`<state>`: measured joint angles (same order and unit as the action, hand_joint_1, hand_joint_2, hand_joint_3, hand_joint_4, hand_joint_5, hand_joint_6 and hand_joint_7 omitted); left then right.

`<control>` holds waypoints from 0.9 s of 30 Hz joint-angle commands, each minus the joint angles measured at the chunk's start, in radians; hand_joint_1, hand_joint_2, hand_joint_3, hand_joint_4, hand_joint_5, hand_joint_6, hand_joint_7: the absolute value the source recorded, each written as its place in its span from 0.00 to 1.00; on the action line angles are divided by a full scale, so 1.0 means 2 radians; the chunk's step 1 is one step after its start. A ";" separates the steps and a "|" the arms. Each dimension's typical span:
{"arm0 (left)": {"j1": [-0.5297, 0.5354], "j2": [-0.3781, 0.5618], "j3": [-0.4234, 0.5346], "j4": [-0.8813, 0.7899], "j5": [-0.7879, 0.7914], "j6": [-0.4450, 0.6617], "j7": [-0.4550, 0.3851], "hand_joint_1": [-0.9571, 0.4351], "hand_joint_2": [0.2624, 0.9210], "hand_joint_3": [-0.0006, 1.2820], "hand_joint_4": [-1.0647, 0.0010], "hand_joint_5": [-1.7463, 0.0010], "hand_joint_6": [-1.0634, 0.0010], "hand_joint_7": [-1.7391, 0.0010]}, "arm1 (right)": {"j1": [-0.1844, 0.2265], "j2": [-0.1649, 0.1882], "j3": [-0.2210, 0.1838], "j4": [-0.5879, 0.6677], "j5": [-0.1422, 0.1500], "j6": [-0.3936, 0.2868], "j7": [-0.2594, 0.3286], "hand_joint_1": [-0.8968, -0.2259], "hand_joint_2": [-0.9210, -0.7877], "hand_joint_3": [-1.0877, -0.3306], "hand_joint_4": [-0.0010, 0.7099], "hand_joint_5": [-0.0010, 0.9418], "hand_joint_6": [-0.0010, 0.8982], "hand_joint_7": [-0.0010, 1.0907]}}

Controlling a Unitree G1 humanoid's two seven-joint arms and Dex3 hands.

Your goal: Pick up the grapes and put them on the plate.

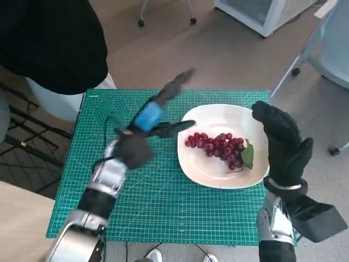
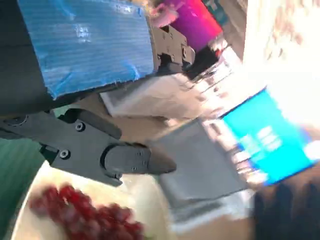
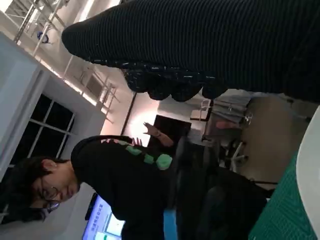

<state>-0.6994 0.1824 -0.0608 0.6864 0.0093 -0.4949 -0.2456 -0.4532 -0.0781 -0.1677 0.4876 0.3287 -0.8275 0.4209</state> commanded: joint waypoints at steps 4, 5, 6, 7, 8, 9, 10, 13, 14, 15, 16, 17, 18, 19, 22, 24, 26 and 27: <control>0.061 -0.030 0.076 -0.005 -0.152 -0.050 -0.104 0.27 1.00 0.33 0.93 1.00 0.89 1.00 | 0.002 0.002 0.004 0.003 -0.003 0.009 0.000 0.29 0.00 0.55 0.52 0.00 0.21 0.24; 0.068 -0.031 0.080 -0.010 -0.161 -0.050 -0.111 0.26 1.00 0.33 0.93 1.00 0.90 1.00 | 0.001 0.002 0.004 0.004 -0.004 0.008 -0.001 0.29 0.00 0.55 0.52 0.00 0.21 0.24; 0.074 -0.031 0.084 -0.015 -0.168 -0.049 -0.118 0.26 1.00 0.34 0.93 1.00 0.90 1.00 | 0.001 0.002 0.005 0.004 -0.004 0.008 -0.001 0.29 0.00 0.55 0.52 0.00 0.21 0.25; 0.081 -0.032 0.088 -0.019 -0.174 -0.049 -0.124 0.26 1.00 0.34 0.93 1.00 0.90 1.00 | 0.000 0.002 0.005 0.005 -0.005 0.008 -0.001 0.29 0.00 0.54 0.52 0.00 0.21 0.25; 0.087 -0.031 0.091 -0.023 -0.179 -0.049 -0.129 0.26 1.00 0.34 0.94 1.00 0.90 1.00 | 0.000 0.002 0.005 0.005 -0.005 0.008 -0.001 0.29 0.00 0.54 0.52 0.00 0.21 0.25; 0.093 -0.031 0.094 -0.027 -0.182 -0.049 -0.133 0.26 1.00 0.34 0.94 1.00 0.90 1.00 | -0.001 0.001 0.005 0.006 -0.005 0.008 -0.001 0.30 0.00 0.54 0.52 0.00 0.21 0.25; 0.099 -0.031 0.096 -0.031 -0.183 -0.050 -0.135 0.25 1.00 0.34 0.93 1.00 0.90 1.00 | -0.002 0.001 0.006 0.006 -0.005 0.009 -0.001 0.30 0.00 0.54 0.52 0.00 0.21 0.25; 0.113 -0.029 0.102 -0.040 -0.184 -0.052 -0.140 0.25 1.00 0.34 0.93 1.00 0.90 1.00 | -0.003 0.001 0.006 0.007 -0.003 0.010 0.001 0.30 0.00 0.54 0.52 0.00 0.21 0.25; 0.117 -0.029 0.104 -0.042 -0.184 -0.054 -0.141 0.25 1.00 0.34 0.93 1.00 0.90 1.00 | -0.003 0.001 0.007 0.007 -0.003 0.011 0.002 0.30 0.00 0.54 0.52 0.00 0.21 0.25; 0.120 -0.029 0.105 -0.043 -0.183 -0.056 -0.143 0.25 1.00 0.34 0.92 1.00 0.90 1.00 | -0.003 0.002 0.007 0.007 -0.002 0.011 0.002 0.30 0.00 0.54 0.52 0.00 0.21 0.25; 0.123 -0.029 0.107 -0.044 -0.183 -0.058 -0.144 0.25 1.00 0.34 0.92 1.00 0.89 1.00 | -0.004 0.002 0.007 0.007 -0.002 0.012 0.002 0.30 0.00 0.54 0.52 0.00 0.21 0.25; 0.126 -0.030 0.108 -0.045 -0.184 -0.059 -0.146 0.24 1.00 0.34 0.92 0.99 0.89 0.99 | -0.004 0.002 0.008 0.008 -0.001 0.013 0.003 0.30 0.00 0.54 0.52 0.00 0.21 0.25; 0.128 -0.030 0.109 -0.047 -0.184 -0.060 -0.147 0.24 1.00 0.34 0.92 0.99 0.89 0.99 | -0.004 0.003 0.008 0.007 -0.001 0.014 0.003 0.30 0.00 0.54 0.52 0.00 0.21 0.25; 0.131 -0.031 0.110 -0.048 -0.185 -0.059 -0.147 0.24 1.00 0.34 0.91 0.99 0.89 0.99 | -0.005 0.003 0.009 0.007 -0.001 0.014 0.003 0.30 0.00 0.54 0.52 0.00 0.21 0.25; 0.138 -0.033 0.113 -0.054 -0.188 -0.054 -0.149 0.24 1.00 0.33 0.90 0.99 0.88 0.99 | -0.005 0.004 0.010 0.007 -0.001 0.017 0.003 0.29 0.00 0.54 0.52 0.00 0.21 0.25; 0.142 -0.035 0.115 -0.058 -0.191 -0.050 -0.151 0.24 1.00 0.33 0.89 0.99 0.87 0.99 | -0.006 0.004 0.011 0.006 -0.001 0.019 0.004 0.29 0.00 0.54 0.52 0.00 0.21 0.25; 0.146 -0.037 0.118 -0.061 -0.195 -0.046 -0.153 0.24 1.00 0.32 0.89 0.99 0.86 0.99 | -0.006 0.004 0.012 0.005 -0.001 0.021 0.004 0.29 0.00 0.54 0.52 0.00 0.20 0.25; 0.147 -0.038 0.119 -0.063 -0.198 -0.044 -0.154 0.24 1.00 0.31 0.88 0.99 0.86 0.99 | -0.005 0.004 0.013 0.004 -0.001 0.021 0.004 0.29 0.00 0.54 0.52 0.00 0.20 0.26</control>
<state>-0.4226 0.1123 0.1668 0.5826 -0.3665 -0.5951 -0.5441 -0.4702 -0.0756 -0.1472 0.4891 0.3279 -0.8032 0.4215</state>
